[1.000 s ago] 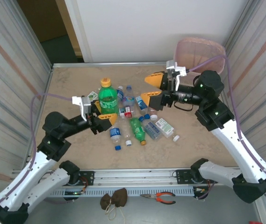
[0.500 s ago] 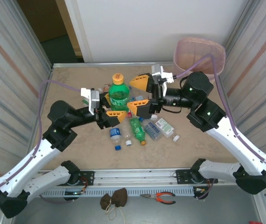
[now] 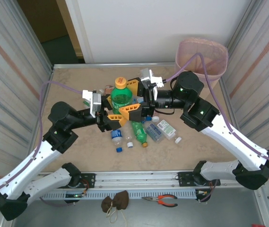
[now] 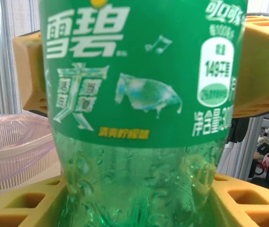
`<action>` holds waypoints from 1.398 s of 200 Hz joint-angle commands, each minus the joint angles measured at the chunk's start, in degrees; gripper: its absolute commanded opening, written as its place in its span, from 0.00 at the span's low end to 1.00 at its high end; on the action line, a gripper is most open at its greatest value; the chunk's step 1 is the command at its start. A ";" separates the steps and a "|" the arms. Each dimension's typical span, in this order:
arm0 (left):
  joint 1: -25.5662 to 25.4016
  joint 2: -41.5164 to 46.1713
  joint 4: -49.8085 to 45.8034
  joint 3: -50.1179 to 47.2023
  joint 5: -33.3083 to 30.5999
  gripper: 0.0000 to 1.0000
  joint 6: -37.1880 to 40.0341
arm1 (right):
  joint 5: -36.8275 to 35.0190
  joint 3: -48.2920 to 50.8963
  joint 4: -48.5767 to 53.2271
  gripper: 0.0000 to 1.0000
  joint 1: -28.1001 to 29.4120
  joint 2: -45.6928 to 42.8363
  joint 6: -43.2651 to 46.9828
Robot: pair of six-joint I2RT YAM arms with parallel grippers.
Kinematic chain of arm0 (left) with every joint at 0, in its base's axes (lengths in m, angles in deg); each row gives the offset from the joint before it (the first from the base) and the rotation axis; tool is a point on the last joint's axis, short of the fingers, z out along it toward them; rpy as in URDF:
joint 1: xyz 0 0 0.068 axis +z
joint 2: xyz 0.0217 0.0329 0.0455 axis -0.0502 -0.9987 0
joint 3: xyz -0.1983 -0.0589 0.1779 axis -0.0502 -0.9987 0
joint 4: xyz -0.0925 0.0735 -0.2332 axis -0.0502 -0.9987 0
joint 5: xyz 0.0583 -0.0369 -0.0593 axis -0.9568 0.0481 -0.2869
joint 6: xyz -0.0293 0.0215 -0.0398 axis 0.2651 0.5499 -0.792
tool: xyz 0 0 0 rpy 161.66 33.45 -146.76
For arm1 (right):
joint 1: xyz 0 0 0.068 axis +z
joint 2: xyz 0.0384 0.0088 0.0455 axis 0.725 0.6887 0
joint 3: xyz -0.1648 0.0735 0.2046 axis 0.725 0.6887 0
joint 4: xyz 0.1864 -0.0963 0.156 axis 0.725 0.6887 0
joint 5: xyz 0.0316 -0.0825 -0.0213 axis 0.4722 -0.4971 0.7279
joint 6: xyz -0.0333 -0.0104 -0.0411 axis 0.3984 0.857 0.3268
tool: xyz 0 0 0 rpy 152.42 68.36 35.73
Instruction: Put the plastic bottles in the bin
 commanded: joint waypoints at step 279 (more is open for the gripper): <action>-0.46 10.71 -8.17 -4.19 -8.73 0.77 3.36 | -18.52 -4.53 9.62 0.53 -6.83 -1.80 3.97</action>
